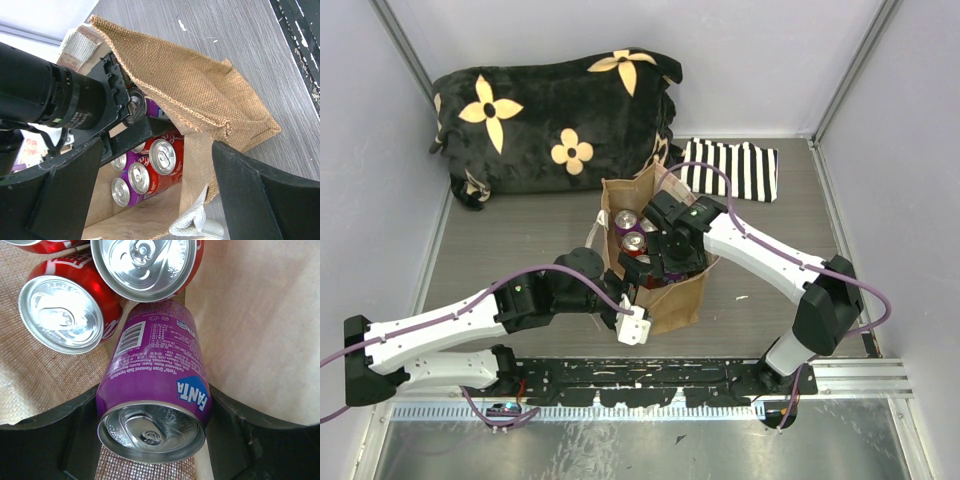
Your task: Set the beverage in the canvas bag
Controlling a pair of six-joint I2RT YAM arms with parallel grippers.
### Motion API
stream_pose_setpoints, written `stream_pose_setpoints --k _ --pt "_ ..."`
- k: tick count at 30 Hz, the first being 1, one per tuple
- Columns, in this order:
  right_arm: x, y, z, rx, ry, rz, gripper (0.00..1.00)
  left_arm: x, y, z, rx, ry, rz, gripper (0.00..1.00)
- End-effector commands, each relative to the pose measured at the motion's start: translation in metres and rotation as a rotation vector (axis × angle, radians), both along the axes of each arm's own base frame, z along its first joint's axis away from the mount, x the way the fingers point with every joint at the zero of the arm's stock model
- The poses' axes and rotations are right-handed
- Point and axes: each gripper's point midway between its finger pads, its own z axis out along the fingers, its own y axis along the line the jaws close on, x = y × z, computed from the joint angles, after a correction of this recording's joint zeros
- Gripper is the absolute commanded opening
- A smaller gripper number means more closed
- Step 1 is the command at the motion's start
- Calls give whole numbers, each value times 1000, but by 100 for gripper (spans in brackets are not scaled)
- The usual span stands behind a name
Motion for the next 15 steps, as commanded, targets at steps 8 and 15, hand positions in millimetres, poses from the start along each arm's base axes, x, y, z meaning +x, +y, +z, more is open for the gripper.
stream_pose_setpoints --k 8,15 --pt "10 -9 -33 -45 -52 -62 1 -3 -7 19 -55 9 -3 98" --pt "14 -8 -60 -51 -64 -74 1 -3 -7 18 -53 12 -4 98"
